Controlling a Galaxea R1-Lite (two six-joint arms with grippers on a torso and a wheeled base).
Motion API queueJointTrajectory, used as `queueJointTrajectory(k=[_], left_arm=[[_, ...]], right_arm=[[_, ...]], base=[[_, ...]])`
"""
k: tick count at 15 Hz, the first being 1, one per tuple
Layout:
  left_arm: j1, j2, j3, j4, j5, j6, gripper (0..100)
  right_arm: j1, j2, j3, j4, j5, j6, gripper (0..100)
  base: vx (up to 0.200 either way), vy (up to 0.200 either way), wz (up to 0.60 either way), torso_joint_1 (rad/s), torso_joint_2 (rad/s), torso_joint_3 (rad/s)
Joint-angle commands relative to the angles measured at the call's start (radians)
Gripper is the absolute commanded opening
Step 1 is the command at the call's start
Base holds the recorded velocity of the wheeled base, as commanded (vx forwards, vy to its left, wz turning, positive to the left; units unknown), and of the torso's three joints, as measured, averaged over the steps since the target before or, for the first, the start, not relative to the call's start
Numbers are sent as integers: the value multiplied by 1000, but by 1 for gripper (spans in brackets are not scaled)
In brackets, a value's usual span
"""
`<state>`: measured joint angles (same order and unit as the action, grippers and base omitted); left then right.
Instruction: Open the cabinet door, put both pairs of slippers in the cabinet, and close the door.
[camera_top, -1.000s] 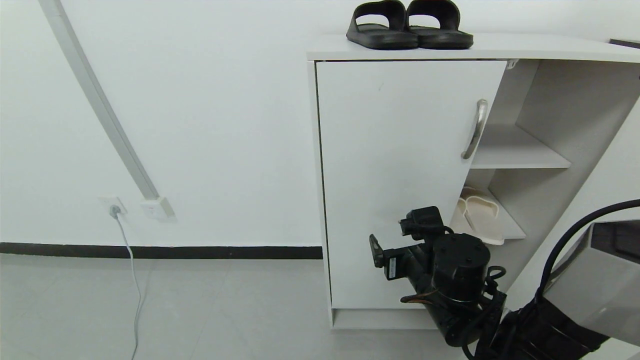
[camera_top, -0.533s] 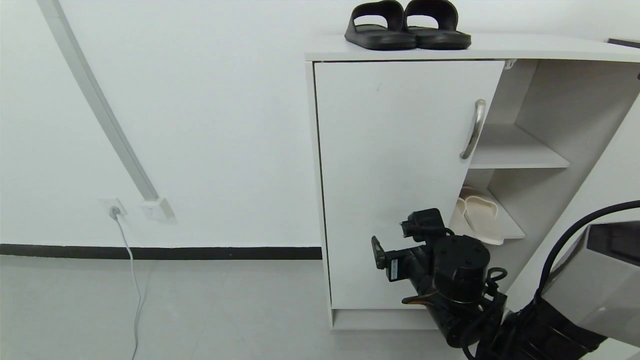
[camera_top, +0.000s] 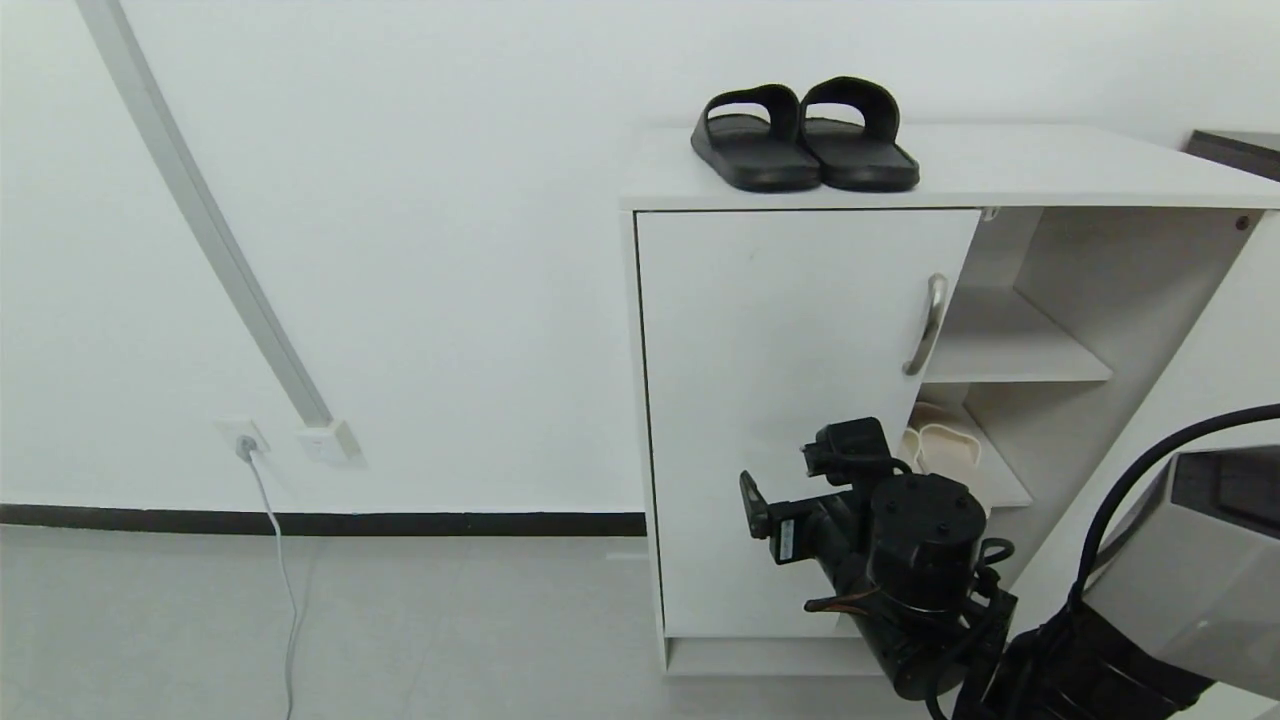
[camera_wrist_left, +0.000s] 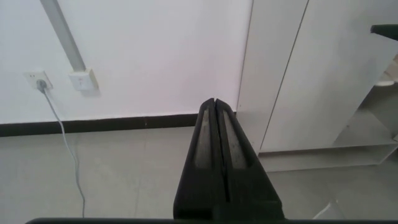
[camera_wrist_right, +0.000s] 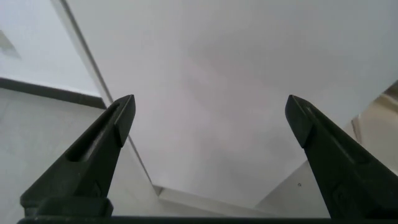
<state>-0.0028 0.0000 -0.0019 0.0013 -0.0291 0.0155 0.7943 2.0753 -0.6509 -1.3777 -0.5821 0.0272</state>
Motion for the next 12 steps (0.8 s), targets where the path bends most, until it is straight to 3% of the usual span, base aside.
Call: queueJointTrajectory(k=[1, 12], left_arm=[[1, 0, 0, 0, 0, 0, 0], [1, 0, 0, 0, 0, 0, 0]], right_arm=[[0, -1, 4, -1, 1, 0, 100], [-6, 0, 19, -14, 1, 0, 100]], base=[[0, 0, 0, 100, -471, -369], [0, 0, 0, 146, -474, -333]])
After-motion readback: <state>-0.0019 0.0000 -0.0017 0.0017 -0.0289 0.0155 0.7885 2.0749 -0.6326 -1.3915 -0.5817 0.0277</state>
